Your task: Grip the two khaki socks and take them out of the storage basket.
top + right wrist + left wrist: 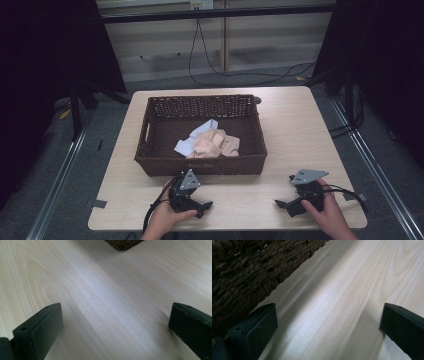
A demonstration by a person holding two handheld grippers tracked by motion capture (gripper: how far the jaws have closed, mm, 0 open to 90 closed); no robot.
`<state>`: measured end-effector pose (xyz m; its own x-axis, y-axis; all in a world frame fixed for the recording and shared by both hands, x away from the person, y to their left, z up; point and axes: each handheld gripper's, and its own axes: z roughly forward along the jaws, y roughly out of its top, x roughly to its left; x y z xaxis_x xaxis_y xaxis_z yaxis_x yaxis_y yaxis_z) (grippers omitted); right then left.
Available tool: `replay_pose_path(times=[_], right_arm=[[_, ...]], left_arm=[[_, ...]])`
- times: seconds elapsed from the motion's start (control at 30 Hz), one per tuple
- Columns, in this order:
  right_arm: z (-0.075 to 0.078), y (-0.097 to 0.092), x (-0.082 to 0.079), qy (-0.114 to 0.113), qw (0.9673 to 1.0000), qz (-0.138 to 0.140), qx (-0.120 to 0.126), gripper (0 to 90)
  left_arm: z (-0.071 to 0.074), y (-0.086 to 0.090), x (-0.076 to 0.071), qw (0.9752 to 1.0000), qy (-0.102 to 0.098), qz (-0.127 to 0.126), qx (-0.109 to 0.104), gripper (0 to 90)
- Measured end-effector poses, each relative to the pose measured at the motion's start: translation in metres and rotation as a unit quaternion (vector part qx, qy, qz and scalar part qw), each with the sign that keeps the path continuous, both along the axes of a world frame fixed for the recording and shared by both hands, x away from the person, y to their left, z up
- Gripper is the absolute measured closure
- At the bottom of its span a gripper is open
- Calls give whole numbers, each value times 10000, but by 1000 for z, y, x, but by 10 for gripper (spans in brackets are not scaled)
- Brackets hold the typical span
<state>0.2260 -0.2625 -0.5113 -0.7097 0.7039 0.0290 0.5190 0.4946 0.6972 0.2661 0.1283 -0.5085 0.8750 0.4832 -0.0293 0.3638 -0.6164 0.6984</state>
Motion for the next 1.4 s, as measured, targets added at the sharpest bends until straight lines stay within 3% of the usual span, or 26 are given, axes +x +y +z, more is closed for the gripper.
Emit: replay_pose_path(times=[0.13, 0.17, 0.33, 0.4, 0.47, 0.6, 0.67, 0.7, 0.97, 1.4], right_arm=[[0, 0, 0, 2, 10000, 0, 2, 0], [0, 0, 0, -1, 10000, -1, 3, 0], [0, 0, 0, -3, 10000, 1, 0, 0], [0, 0, 0, 2, 10000, -1, 2, 0], [0, 0, 0, -3, 10000, 0, 0, 0], [0, 0, 0, -2, 10000, 1, 1, 0], [0, 0, 0, -3, 10000, 1, 2, 0], [0, 0, 0, -3, 10000, 1, 1, 0], [0, 0, 0, -1, 10000, 0, -1, 0], [0, 0, 0, 1, 10000, 0, 1, 0]], left_arm=[[2, -1, 1, 10000, 62, 2, 47, 29], [5, -2, 2, 9997, 209, 14, 125, 33], [11, -1, 5, 9989, 404, 77, 228, 46], [19, 0, 6, 9973, 600, 54, 432, 46], [24, -1, 8, 9960, 751, 38, 480, 46], [38, -3, 11, 9909, 1035, -98, 851, 46], [39, -4, 12, 9907, 1044, -125, 869, 46], [46, -5, 14, 9889, 1170, -101, 910, 46], [62, -5, 22, 9839, 1334, -166, 1180, 50], [99, -6, 35, 9830, 1476, -170, 1079, 52]])
